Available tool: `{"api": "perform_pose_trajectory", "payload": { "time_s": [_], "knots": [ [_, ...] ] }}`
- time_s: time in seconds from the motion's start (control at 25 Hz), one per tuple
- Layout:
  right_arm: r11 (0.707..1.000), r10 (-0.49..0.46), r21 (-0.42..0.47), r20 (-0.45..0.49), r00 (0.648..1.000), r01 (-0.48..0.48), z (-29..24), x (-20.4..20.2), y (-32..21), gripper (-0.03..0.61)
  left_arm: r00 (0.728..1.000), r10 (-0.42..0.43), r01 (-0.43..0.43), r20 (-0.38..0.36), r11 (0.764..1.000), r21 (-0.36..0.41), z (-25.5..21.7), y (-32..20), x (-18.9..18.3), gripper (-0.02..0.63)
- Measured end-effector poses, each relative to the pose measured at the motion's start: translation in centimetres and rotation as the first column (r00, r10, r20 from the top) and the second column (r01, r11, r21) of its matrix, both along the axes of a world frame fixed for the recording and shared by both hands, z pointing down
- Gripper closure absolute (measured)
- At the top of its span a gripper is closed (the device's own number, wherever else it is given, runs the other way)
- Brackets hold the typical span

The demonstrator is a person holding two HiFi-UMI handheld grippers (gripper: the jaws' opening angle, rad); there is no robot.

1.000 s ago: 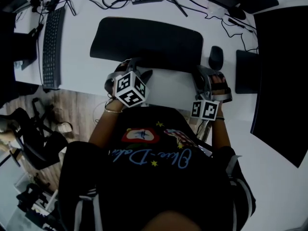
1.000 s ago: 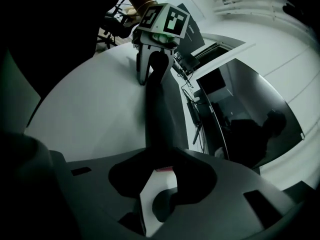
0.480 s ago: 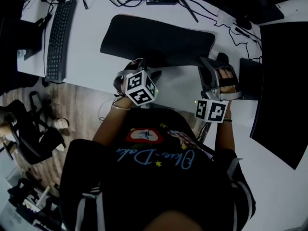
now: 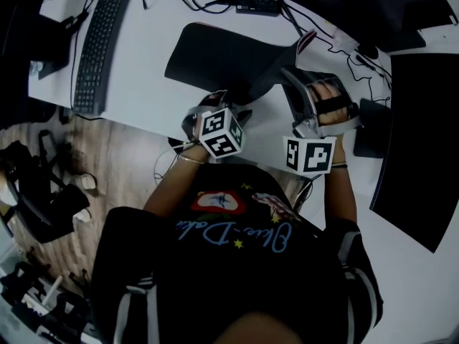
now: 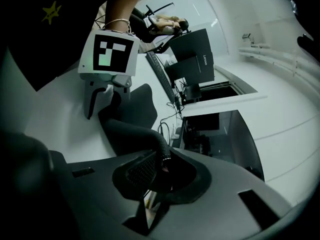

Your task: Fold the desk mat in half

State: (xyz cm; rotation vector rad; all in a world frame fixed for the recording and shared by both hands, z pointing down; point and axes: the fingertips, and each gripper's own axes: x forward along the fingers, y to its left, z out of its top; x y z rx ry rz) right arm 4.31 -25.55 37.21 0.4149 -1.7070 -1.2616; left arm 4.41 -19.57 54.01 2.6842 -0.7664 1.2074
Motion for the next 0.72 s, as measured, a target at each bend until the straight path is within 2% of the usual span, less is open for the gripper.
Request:
{"api": "perform_pose_trajectory", "payload": {
  "time_s": [0.12, 0.32, 0.56, 0.72],
  "knots": [
    [0.999, -0.037, 0.019, -0.006, 0.999, 0.037, -0.3, -2.4, -0.6, 0.534, 0.996, -0.016, 0.014, -0.085, 1.000, -0.021, -0.5, -0.2, -0.2, 0.434],
    [0.999, -0.049, 0.013, 0.039, 0.998, 0.048, -0.3, -6.0, -1.9, 0.532, 0.979, -0.075, 0.066, -0.191, 0.996, -0.054, -1.7, 0.4, -2.1, 0.434],
    [0.997, -0.081, -0.007, 0.044, 0.996, 0.082, 1.4, -10.3, -2.4, 0.532, 0.949, -0.209, 0.195, -0.236, 0.977, -0.080, -2.9, 1.9, -7.8, 0.436],
    [0.993, -0.114, -0.034, 0.029, 0.993, 0.115, 3.1, -13.3, -2.4, 0.532, 0.910, -0.318, 0.301, -0.267, 0.948, -0.103, -3.6, 3.0, -11.8, 0.437]
  ]
}}
